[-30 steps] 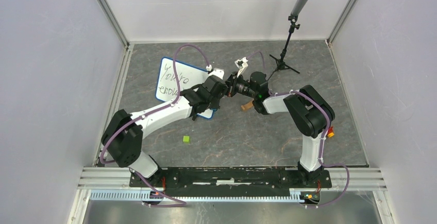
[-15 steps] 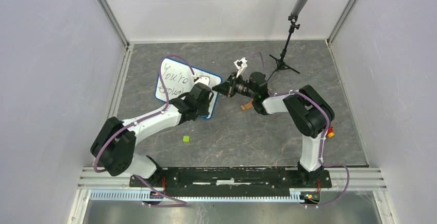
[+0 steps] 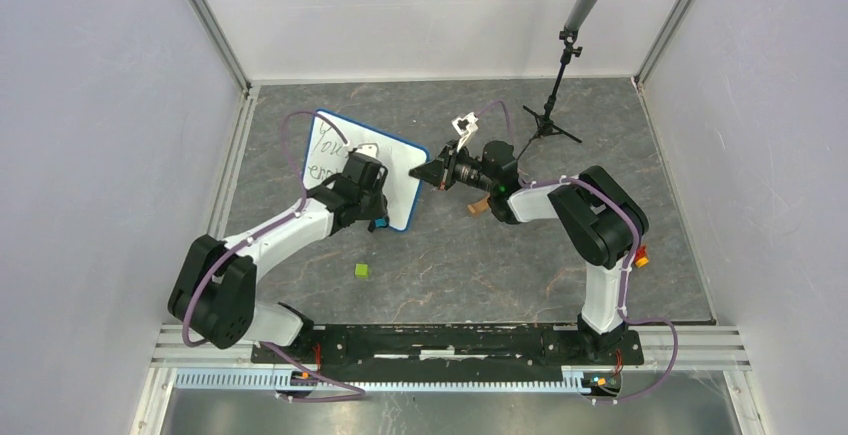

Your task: Erase the whiteboard

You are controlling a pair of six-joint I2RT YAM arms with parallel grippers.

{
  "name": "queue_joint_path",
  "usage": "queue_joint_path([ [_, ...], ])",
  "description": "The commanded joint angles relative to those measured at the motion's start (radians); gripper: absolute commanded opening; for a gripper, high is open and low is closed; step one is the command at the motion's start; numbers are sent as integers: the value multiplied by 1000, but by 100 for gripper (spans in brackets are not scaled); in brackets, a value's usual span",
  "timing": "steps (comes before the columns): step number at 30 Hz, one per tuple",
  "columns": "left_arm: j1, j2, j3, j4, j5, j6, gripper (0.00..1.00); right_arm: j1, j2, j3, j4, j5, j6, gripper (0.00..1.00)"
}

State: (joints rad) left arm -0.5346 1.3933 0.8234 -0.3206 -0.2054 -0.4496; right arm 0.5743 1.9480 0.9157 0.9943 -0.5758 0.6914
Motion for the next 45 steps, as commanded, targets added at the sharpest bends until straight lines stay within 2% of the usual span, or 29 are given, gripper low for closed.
queue_joint_path([
  [1, 81, -39, 38, 8, -63, 12, 17, 6, 7, 8, 44, -35, -59, 0],
  [6, 126, -46, 74, 73, -55, -13, 17, 6, 15, 16, 34, -42, -66, 0],
  [11, 160, -45, 85, 113, -112, -63, 16, 6, 20, 29, 19, -51, -66, 0],
  [26, 357, -19, -15, 241, -112, -213, 10, 6, 30, 33, -1, -65, -68, 0],
  [30, 357, 5, -47, 274, -31, -212, 5, 6, 13, 43, -52, -57, -104, 0],
  [35, 295, 10, -63, 348, -1, -181, 6, 6, 2, 46, -77, -48, -123, 0],
  [40, 166, 19, 34, 336, -70, -133, 7, 6, 16, 52, -61, -60, -102, 0],
  [45, 145, 78, 151, 333, -70, -119, 8, 10, 17, 49, -59, -61, -105, 0],
])
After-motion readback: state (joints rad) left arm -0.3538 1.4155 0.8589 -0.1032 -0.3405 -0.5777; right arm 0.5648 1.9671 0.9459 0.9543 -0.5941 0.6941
